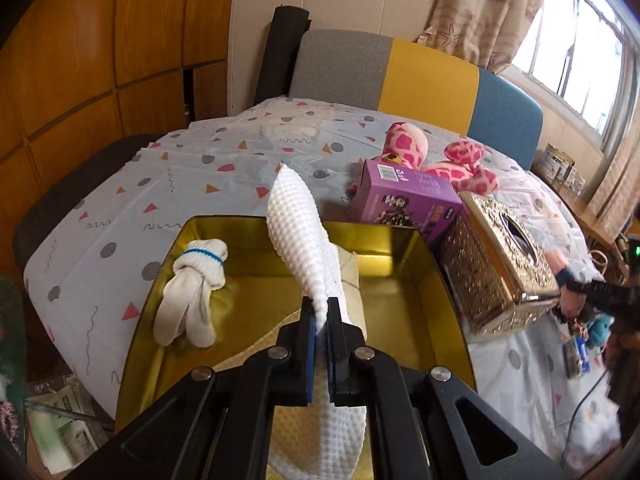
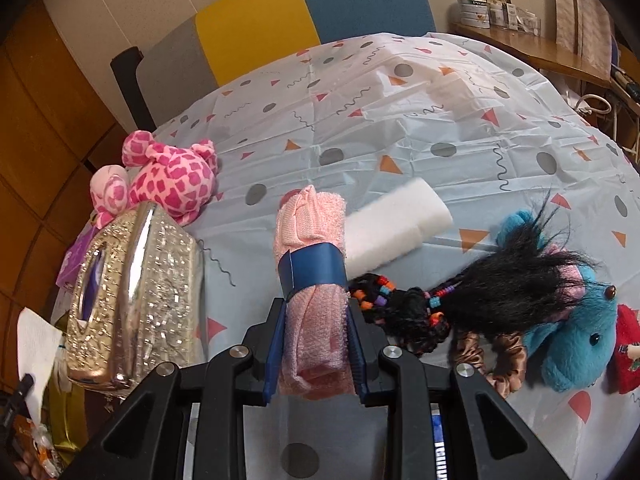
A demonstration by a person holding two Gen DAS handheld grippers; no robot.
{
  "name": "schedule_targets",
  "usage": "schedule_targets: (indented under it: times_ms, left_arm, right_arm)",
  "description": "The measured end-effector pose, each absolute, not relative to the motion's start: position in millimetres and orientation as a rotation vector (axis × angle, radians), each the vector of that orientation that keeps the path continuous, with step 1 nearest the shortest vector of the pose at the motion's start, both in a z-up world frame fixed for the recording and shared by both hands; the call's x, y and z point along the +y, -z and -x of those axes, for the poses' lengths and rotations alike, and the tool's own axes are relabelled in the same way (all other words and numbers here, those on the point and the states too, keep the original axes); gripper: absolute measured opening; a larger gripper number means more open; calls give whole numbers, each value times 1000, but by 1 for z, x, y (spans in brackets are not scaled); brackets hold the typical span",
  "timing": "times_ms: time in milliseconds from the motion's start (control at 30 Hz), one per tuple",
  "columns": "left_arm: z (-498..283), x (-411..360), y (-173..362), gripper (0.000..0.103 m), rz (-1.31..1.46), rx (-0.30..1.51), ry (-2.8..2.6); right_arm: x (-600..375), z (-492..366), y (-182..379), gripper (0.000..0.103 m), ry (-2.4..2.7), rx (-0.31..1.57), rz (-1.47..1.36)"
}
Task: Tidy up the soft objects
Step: 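Carry the paper towel over the gold tray with the left gripper while the right gripper carries the pink towel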
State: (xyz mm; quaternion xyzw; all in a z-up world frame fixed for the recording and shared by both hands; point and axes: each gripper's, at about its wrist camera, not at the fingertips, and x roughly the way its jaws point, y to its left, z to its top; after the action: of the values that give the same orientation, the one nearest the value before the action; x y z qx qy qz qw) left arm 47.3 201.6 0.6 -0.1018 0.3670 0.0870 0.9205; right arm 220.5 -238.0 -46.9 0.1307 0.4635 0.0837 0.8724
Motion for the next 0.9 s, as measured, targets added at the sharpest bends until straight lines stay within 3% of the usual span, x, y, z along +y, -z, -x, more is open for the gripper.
schedule_targets:
  times_ms: [500,900]
  left_arm:
    - [-24,206,12,4,225,756,-162]
    - [-3,235,16,4,269,749,-204]
  right_arm:
    - [-139,-229,-25,28,-353,860,-218]
    - [-54,-211,-29,28,-527,870,-158]
